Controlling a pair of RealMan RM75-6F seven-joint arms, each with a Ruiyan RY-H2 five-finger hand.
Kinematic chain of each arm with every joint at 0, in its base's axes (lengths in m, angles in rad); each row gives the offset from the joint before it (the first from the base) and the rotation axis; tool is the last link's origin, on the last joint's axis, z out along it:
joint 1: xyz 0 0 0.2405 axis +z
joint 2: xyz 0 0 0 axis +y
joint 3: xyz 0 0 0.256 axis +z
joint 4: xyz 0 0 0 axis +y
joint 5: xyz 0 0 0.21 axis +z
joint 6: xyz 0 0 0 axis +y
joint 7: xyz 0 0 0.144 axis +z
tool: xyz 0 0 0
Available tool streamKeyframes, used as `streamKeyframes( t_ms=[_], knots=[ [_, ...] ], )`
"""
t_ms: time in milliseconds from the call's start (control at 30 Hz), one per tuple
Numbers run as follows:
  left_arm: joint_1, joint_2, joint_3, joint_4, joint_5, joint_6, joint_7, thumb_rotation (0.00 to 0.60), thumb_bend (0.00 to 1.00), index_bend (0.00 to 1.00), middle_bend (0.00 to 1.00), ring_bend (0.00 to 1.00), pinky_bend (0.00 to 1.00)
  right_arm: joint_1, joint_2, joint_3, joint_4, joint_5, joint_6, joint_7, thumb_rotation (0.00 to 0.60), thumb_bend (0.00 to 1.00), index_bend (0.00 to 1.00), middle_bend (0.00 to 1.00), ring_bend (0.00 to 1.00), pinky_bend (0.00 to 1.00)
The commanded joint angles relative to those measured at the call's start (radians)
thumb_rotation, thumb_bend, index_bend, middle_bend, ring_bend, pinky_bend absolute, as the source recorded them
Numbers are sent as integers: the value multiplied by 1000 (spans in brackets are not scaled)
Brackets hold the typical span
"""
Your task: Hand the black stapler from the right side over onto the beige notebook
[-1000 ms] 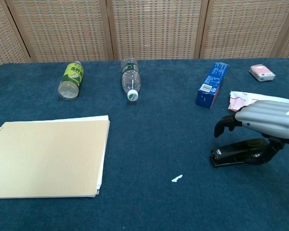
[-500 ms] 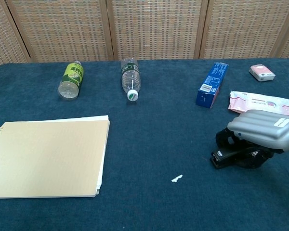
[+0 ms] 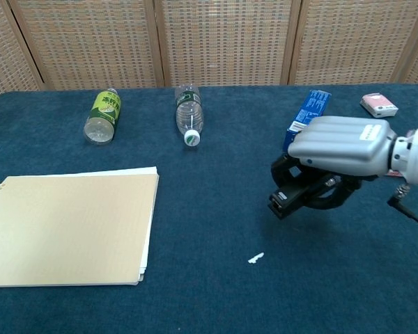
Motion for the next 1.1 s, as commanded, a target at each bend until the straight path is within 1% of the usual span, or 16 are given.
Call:
streamKeyframes(
  t_ms=[33,100,233,367,500,600,733,833,967,1000,1033,1067,1100],
  knots=[
    [-7,-1,-3,0,-17,-15,12,600,0,0,0,0,0,90,16,30,-25,-39,-67,-1,600,736,600,600,570,417],
    [-9,-1,-3,-1,-24,-23,15,600,0,0,0,0,0,122,12,35,-22,-54,-90,-6,600,750,601,600,570,416],
    [-12,-4,-9,-1,-41,-26,29,600,0,0,0,0,0,238,-20,33,18,-120,-158,17,600,771,614,611,573,417],
    [-16,-10,-20,5,-71,-34,38,600,0,0,0,0,0,338,-73,9,86,-184,-169,111,600,772,626,621,575,417],
    [-29,-15,-34,20,-118,-65,43,600,0,0,0,0,0,417,-150,-36,188,-249,-135,223,600,771,626,622,577,417],
    [-33,-15,-39,26,-133,-74,42,600,0,0,0,0,0,450,-194,-70,251,-271,-116,281,600,766,625,620,577,417],
    [-38,-16,-42,34,-145,-85,37,600,0,0,0,0,0,475,-232,-108,318,-299,-82,311,600,765,623,617,577,418],
    [-42,-17,-42,39,-153,-95,36,600,0,0,0,0,0,489,-242,-130,338,-309,-73,318,600,765,619,610,577,417],
    [-47,-19,-41,44,-157,-106,37,600,0,0,0,0,0,500,-244,-144,340,-306,-68,320,600,751,600,588,569,417],
    [-48,-20,-40,44,-157,-107,37,600,0,0,0,0,0,502,-243,-148,340,-304,-67,315,600,709,571,560,552,418],
    [-48,-20,-40,44,-156,-106,38,600,0,0,0,0,0,503,-241,-151,341,-303,-68,303,600,605,503,506,514,414],
    [-48,-20,-39,44,-156,-105,39,600,0,0,0,0,0,502,-239,-151,339,-298,-71,291,600,538,462,475,490,402],
    [-48,-21,-38,43,-155,-103,40,600,0,0,0,0,0,499,-236,-149,336,-288,-79,275,600,382,361,403,428,339]
  ],
)
